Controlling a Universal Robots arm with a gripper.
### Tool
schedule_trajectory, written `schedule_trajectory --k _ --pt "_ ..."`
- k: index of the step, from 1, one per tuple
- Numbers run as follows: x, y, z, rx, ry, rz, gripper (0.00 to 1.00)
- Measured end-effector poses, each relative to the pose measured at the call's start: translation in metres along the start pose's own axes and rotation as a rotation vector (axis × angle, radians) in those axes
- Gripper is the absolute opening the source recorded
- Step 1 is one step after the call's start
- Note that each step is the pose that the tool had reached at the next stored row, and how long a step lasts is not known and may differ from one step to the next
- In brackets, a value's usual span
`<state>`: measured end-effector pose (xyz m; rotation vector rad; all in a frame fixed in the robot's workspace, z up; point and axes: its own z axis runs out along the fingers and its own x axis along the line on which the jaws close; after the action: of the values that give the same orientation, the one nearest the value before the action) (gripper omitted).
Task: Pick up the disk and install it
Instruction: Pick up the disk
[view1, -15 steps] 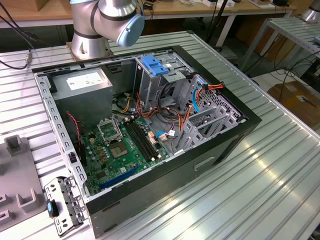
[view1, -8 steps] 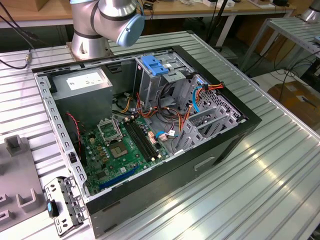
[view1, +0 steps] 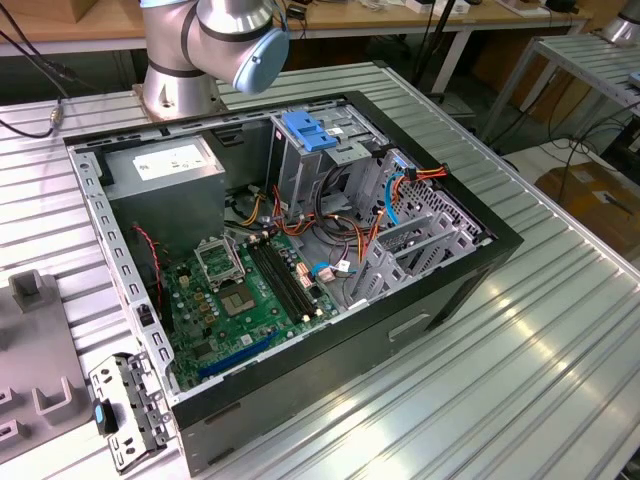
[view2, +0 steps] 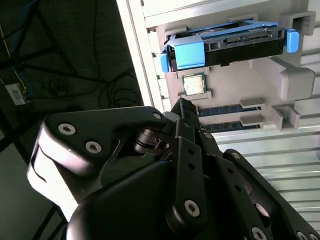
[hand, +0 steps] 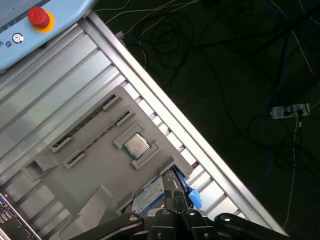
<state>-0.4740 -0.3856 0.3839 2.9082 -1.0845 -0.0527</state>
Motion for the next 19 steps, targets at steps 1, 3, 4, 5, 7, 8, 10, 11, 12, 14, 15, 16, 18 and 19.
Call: schedule_trajectory --k 1,3,4,5,7,8,10,11,12,14,15,16,18,19 --pt "0.0000 0.0000 0.0000 -0.0001 0.0005 -0.010 0.11" --pt "0.0000 0.0000 0.0001 -0.0008 0.0022 -0.046 0.11" --pt "0.0001 -0.0002 0.0001 -0.0012 0.0026 -0.055 0.11" --pt "0.0002 -0.0003 0.0003 -0.0013 0.0023 -0.042 0.11" --pt "0.0002 -0.0003 0.0011 -0.0007 0.0009 -0.009 0.11" --pt "0.0002 -0.0003 0.0017 -0.0004 -0.0003 0.017 0.11" --pt "0.0003 -0.0004 0.0026 0.0003 -0.0020 0.056 0.11" --pt "0.0003 -0.0004 0.0030 0.0005 -0.0029 0.078 0.11" --pt "0.0003 -0.0004 0.0033 0.0006 -0.0036 0.094 0.11" --pt "0.0003 -0.0004 0.0038 0.0006 -0.0044 0.124 0.11" --pt "0.0004 -0.0005 0.0040 0.0005 -0.0047 0.137 0.11" --pt "0.0005 -0.0006 0.0043 0.0004 -0.0047 0.154 0.11" --pt "0.0007 -0.0008 0.0044 -0.0007 -0.0048 0.181 0.11" --pt "0.0009 -0.0010 0.0044 -0.0013 -0.0045 0.190 0.11"
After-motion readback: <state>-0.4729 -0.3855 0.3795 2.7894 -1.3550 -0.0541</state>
